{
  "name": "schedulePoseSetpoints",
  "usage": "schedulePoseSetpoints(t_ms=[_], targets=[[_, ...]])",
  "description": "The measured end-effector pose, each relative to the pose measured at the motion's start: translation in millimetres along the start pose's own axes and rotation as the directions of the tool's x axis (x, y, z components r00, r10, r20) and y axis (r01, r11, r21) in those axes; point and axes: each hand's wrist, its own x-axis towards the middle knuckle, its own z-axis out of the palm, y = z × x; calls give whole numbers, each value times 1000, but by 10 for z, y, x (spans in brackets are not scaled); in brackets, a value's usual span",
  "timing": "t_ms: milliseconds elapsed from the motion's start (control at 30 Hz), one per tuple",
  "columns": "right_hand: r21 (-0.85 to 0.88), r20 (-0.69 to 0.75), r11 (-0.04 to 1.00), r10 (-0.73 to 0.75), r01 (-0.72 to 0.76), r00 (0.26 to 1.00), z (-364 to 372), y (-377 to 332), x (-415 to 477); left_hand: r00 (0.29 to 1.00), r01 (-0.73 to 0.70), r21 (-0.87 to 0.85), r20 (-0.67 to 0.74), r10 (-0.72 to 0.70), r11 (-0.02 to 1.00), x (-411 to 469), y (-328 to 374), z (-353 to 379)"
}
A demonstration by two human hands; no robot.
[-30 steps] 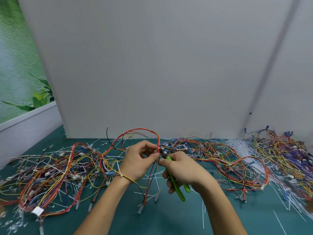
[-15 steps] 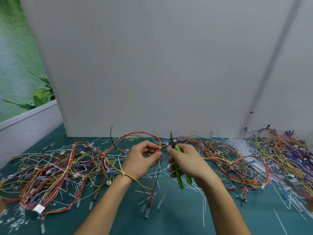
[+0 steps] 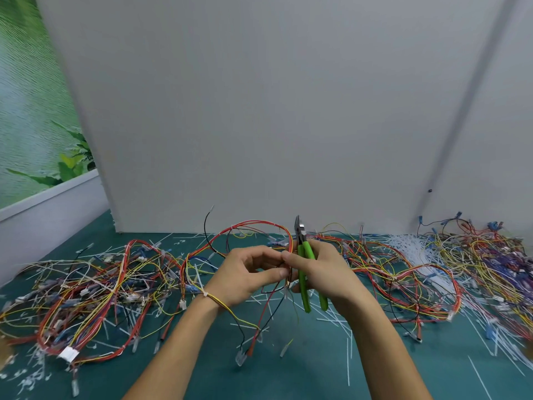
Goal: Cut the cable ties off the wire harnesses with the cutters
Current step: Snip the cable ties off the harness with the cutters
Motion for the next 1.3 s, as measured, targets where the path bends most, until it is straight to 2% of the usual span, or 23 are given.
schedulePoseSetpoints(t_ms=[100, 200, 300, 400, 467, 600, 733, 833, 900, 1000, 1100, 1300], targets=[[3, -19, 999, -39, 39, 999, -4, 5, 8, 993, 88, -2, 74, -87, 996, -15, 49, -149], [118, -44, 991, -54, 59, 998, -48, -2, 26, 977, 177, 142, 90, -191, 974, -39, 27, -377], [250, -124, 965, -44, 74, 991, -191, 8, 57, 949, 314, 190, -34, -314, 930, -63, -38, -592], [349, -159, 933, -33, 87, 987, -370, 28, 78, 900, 400, 135, -244, -361, 906, -69, -46, -782], [385, -169, 919, -23, 87, 985, -457, 48, 89, 871, 412, 96, -334, -361, 906, -65, -16, -848], [450, -155, 891, 7, 64, 988, -503, 85, 120, 856, 379, 107, -419, -304, 919, -34, 4, -785], [570, -137, 822, 84, 9, 987, -515, 87, 154, 883, 221, 225, -459, -97, 949, -9, 13, -732], [725, -56, 686, 145, -60, 988, -567, 84, 168, 900, 119, 315, -434, 31, 942, -21, -11, -737], [790, -3, 608, 134, -80, 991, -608, 77, 168, 917, 85, 367, -392, 71, 926, -35, -11, -744], [859, 28, 508, 89, -70, 996, -653, 76, 166, 962, 117, 275, -269, -41, 954, -78, 7, -776], [896, 33, 438, 84, -67, 996, -673, 98, 174, 975, 207, 179, -115, -189, 962, -135, 42, -813], [937, 23, 339, 179, -84, 984, -696, 200, 235, 966, 241, 90, 77, -248, 966, -225, 94, -838]])
